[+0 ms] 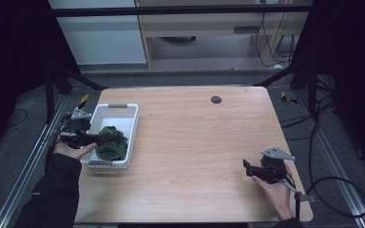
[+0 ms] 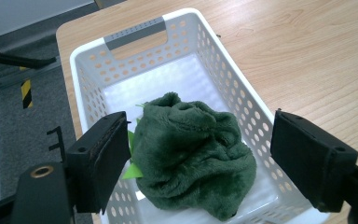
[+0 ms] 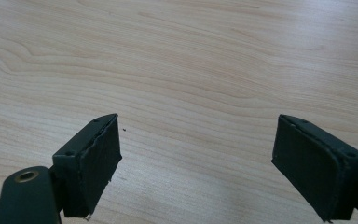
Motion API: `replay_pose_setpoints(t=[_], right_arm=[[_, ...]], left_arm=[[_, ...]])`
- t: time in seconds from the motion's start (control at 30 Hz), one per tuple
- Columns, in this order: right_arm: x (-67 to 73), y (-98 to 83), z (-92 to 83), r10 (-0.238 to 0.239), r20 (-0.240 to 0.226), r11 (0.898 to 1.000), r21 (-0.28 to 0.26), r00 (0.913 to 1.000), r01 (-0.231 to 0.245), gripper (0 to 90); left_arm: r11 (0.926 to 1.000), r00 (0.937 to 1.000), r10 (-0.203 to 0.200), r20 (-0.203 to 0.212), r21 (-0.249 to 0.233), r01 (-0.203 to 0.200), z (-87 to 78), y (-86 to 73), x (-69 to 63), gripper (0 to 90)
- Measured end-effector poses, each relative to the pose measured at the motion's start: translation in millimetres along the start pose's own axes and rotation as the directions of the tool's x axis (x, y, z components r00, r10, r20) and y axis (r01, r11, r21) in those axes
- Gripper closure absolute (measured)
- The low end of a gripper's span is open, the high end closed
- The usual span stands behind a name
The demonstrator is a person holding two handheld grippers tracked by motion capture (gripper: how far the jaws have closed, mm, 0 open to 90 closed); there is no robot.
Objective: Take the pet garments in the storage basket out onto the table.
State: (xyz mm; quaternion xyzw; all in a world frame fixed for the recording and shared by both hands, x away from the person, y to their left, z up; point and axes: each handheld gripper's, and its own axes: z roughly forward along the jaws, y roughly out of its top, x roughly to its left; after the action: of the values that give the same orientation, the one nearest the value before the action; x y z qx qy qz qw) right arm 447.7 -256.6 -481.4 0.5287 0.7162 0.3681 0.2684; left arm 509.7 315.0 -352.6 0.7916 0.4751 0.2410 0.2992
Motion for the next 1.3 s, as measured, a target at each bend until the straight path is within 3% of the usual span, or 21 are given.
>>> replay_pose_setpoints(t=[0.33, 0.8, 1.3], right_arm=[[-0.2, -0.3, 0.6, -0.007, -0.001, 1.000, 0.004, 1.0000, 0.007, 14.8], [0.5, -1.5, 2.5, -0.016, 0.009, 1.000, 0.023, 0.9998, 0.015, 14.4], [0.3, -2.3, 2.5, -0.013, 0.010, 1.000, 0.026, 0.9999, 0.013, 13.9]], left_arm=[[0.9988, 0.9999, 0.014, -0.001, 0.047, -0.014, 17.1, 5.9, 3.9, 17.7], [0.9949, 1.0000, -0.005, 0.004, 0.101, 0.005, 40.4, -1.3, 15.8, 16.5], [0.9872, 0.9995, -0.016, 0.027, 0.159, 0.011, 57.5, -3.7, 15.0, 15.8]])
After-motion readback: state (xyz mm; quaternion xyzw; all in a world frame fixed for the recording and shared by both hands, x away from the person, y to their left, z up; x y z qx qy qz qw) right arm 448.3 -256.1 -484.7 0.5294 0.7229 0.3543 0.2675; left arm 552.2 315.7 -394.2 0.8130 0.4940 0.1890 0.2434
